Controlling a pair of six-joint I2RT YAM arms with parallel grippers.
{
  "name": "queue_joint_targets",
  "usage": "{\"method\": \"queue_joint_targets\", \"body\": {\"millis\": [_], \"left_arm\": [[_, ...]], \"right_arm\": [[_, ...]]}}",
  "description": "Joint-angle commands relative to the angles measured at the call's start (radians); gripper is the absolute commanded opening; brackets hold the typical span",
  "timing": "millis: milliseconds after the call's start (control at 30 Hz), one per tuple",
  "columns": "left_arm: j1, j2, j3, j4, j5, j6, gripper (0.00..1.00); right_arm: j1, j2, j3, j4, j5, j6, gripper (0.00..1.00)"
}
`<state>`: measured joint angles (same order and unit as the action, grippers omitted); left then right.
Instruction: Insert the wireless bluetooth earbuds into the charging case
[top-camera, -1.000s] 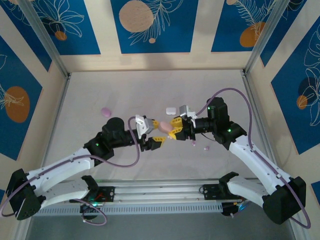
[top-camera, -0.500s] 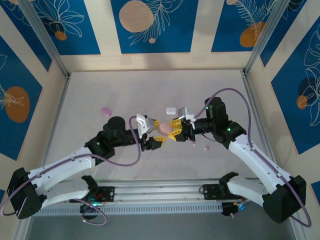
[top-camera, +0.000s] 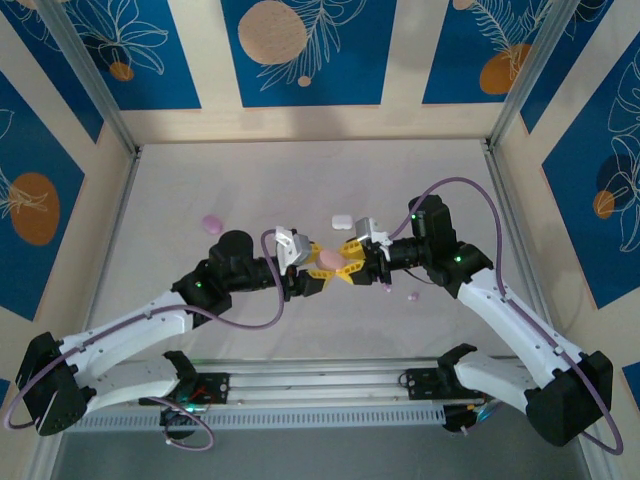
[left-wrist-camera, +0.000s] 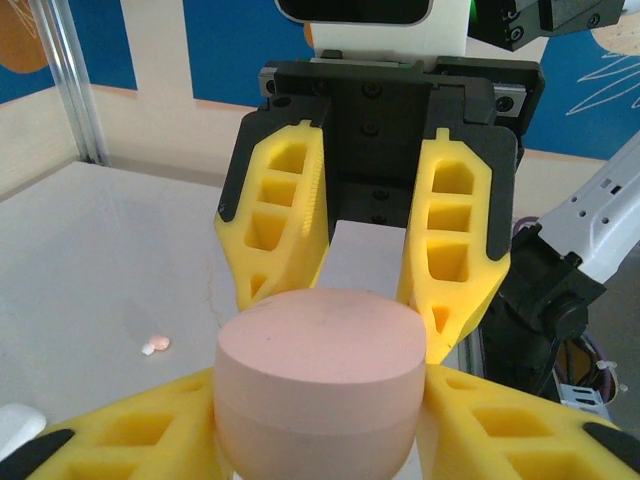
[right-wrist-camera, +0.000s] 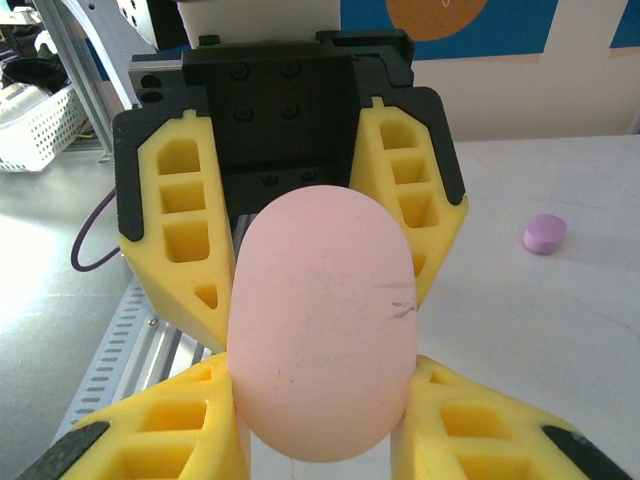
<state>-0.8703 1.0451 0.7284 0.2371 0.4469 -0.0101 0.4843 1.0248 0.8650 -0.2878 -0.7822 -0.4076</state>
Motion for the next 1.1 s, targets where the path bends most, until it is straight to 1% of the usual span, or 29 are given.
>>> {"method": "queue_joint_targets", "body": {"millis": [0,167,267,333,433,567,733,1067], "left_arm": [[0.004,0.009,0.042,0.008,0.055,0.001,0.42],[0.004,0.012,0.042,-0.004,0.064,0.007,0.36],[0.004,0.013,0.036,-0.005,0.066,0.018,0.34],[0.004,0.013,0.023,0.011,0.075,0.030,0.31],[0.003,0.009,0.002,0.046,0.082,0.032,0.29],[0.004,0.003,-0.012,0.064,0.093,0.029,0.29],[0.002,0.003,-0.018,0.068,0.108,0.019,0.28],[0.002,0.001,-0.031,0.079,0.104,0.006,0.28]], "right_arm": [[0.007,0.003,0.030,-0.027,0.008,-0.027,0.32],[0.008,0.003,0.034,-0.026,0.011,-0.014,0.34],[0.008,0.003,0.046,-0.015,0.022,0.038,0.37],[0.004,0.001,0.052,0.000,0.032,0.088,0.39],[-0.013,0.002,0.060,0.012,0.028,0.148,0.41],[-0.045,0.006,0.069,0.019,0.018,0.208,0.43],[-0.056,0.015,0.081,0.025,0.041,0.253,0.47],[-0.058,0.037,0.111,0.004,0.017,0.263,0.52]]}}
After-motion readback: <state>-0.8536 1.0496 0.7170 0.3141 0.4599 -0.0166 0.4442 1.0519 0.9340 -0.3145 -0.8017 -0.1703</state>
